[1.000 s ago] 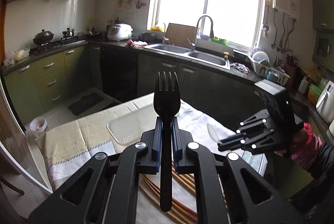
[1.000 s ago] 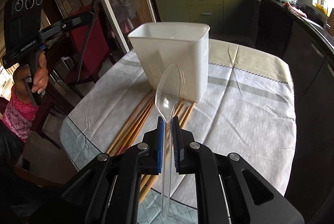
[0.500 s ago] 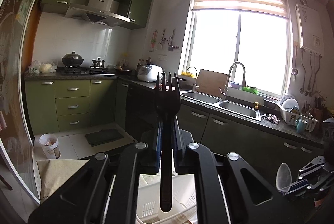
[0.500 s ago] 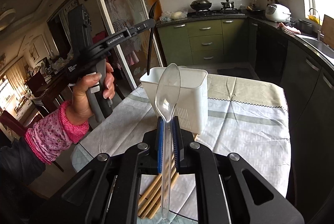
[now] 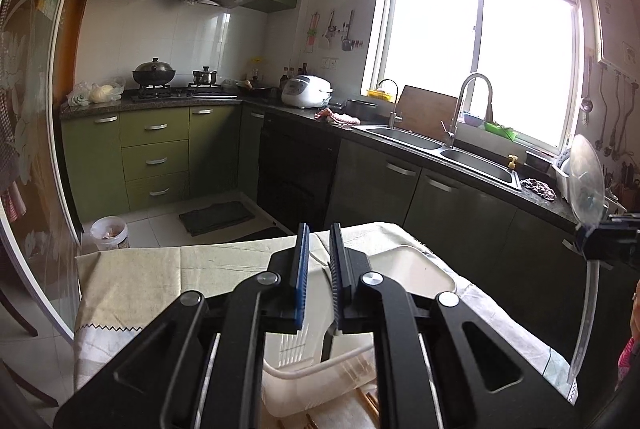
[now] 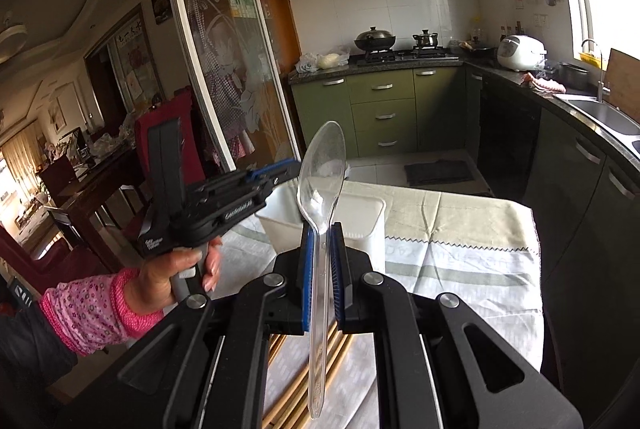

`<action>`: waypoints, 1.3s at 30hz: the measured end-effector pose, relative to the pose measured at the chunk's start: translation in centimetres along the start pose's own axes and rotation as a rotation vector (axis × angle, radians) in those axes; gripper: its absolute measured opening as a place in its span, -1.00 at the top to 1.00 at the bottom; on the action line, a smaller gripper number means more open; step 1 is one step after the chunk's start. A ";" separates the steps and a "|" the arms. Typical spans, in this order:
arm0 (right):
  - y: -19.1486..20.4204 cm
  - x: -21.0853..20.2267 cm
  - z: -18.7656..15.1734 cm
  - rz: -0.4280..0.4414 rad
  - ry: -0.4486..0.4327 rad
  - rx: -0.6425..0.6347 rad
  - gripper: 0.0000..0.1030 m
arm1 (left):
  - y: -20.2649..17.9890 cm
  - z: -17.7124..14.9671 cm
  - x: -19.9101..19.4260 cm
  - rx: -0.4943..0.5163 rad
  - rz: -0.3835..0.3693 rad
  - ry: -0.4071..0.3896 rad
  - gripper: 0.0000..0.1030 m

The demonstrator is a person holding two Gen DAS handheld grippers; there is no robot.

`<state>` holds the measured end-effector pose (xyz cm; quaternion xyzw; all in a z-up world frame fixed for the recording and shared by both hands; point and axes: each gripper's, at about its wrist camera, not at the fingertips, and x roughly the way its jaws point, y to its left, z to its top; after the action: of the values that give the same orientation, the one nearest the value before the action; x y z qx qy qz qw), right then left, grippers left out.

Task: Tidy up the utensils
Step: 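Move the spoon over the white holder and open the right gripper, then grasp one wooden chopstick with the left gripper while the right gripper approaches the chopsticks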

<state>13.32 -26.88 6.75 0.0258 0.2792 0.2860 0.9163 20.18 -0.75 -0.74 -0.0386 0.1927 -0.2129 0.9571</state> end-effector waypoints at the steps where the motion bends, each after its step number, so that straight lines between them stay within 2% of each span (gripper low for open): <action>1: -0.1 0.2 0.6 -0.003 -0.019 0.006 0.83 | 0.1 -0.2 -0.5 -0.010 0.000 -0.003 0.74; 7: -0.5 2.2 5.0 -0.016 -0.197 0.055 0.83 | -0.1 -0.8 -4.3 -0.037 0.017 -0.023 0.65; 10: -0.8 4.0 6.9 -0.048 -0.290 0.077 0.82 | -0.6 -1.3 -5.9 -0.023 0.019 -0.006 0.43; 13: -1.0 6.1 8.0 -0.098 -0.338 0.081 0.82 | -1.0 -2.1 -7.3 -0.012 0.022 0.015 0.22; 17: -1.7 9.4 6.9 -0.143 -0.297 0.088 0.82 | -1.5 -3.7 -8.6 0.018 0.023 0.062 0.13; 22: -2.0 10.7 4.0 -0.154 -0.250 0.078 0.82 | -1.8 -5.8 -8.9 0.036 0.027 0.153 -0.40; 25: -1.9 10.8 2.7 -0.173 -0.241 0.061 0.81 | -1.8 -6.5 -8.7 0.039 0.039 0.196 -0.51; 27: -1.8 10.7 1.8 -0.179 -0.234 0.060 0.64 | -1.9 -6.8 -8.7 0.035 0.039 0.213 -0.55; 29: -1.6 10.6 1.0 -0.187 -0.223 0.049 0.62 | -1.9 -7.0 -8.7 0.040 0.050 0.228 -0.60; 31: -1.6 10.3 0.1 -0.193 -0.208 0.036 0.41 | -2.1 -7.1 -8.6 0.040 0.055 0.246 -0.64; 33: -1.6 9.8 -0.5 -0.201 -0.203 0.028 0.07 | -1.9 -7.2 -8.3 0.031 0.062 0.274 -0.67; 39: -1.5 5.4 -2.1 -0.254 -0.257 0.023 -0.01 | -0.6 -8.4 -6.3 -0.056 0.104 0.413 -0.67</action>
<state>16.64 -25.51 1.94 0.0370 0.1640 0.1590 0.9728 11.46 1.40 -6.15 -0.0110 0.3925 -0.1614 0.9054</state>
